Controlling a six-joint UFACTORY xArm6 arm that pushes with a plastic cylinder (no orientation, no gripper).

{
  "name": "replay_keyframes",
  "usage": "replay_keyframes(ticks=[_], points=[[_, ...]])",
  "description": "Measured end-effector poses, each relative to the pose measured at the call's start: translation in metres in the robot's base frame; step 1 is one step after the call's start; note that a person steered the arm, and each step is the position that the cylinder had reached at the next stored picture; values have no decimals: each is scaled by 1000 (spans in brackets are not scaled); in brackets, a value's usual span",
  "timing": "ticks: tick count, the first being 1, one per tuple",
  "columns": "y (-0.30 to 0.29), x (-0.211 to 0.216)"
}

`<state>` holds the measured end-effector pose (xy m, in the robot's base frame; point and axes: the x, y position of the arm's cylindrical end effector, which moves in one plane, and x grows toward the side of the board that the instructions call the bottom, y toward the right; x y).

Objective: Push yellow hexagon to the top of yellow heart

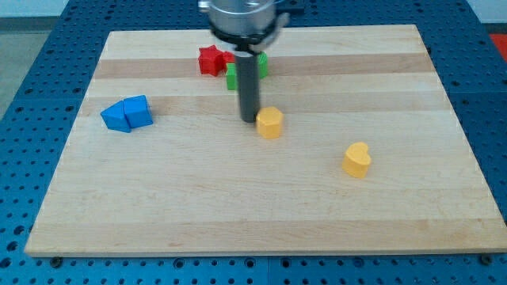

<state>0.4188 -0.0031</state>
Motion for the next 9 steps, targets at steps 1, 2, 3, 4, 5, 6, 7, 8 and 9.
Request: replay_keyframes(ticks=[1, 2, 3, 4, 5, 6, 7, 8, 9], points=[[47, 24], [74, 35], [69, 37], [28, 49], [-7, 69], [16, 90], [57, 81], [72, 66], [75, 65]])
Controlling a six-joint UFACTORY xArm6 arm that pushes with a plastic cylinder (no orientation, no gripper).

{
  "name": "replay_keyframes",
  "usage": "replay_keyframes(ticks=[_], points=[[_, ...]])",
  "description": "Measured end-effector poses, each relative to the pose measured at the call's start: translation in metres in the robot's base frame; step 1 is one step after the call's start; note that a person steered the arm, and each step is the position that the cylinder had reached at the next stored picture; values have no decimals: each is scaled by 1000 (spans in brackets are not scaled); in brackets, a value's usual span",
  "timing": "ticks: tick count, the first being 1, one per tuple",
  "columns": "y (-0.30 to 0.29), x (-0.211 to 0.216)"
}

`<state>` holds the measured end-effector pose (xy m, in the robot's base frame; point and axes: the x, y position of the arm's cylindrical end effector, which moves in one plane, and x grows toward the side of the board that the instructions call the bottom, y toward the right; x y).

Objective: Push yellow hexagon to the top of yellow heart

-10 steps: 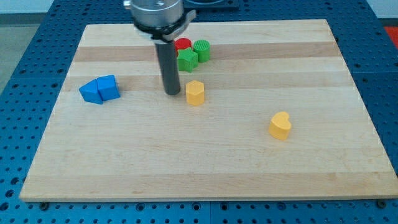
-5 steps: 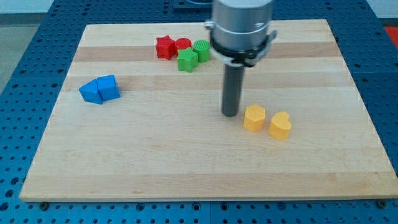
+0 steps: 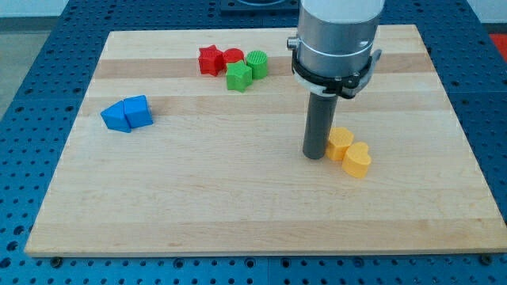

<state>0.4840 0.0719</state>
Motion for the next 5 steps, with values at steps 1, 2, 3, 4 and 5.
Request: replay_keyframes(ticks=[1, 2, 3, 4, 5], points=[[4, -1], [25, -3], [26, -3], [-9, -9], [-14, -42]])
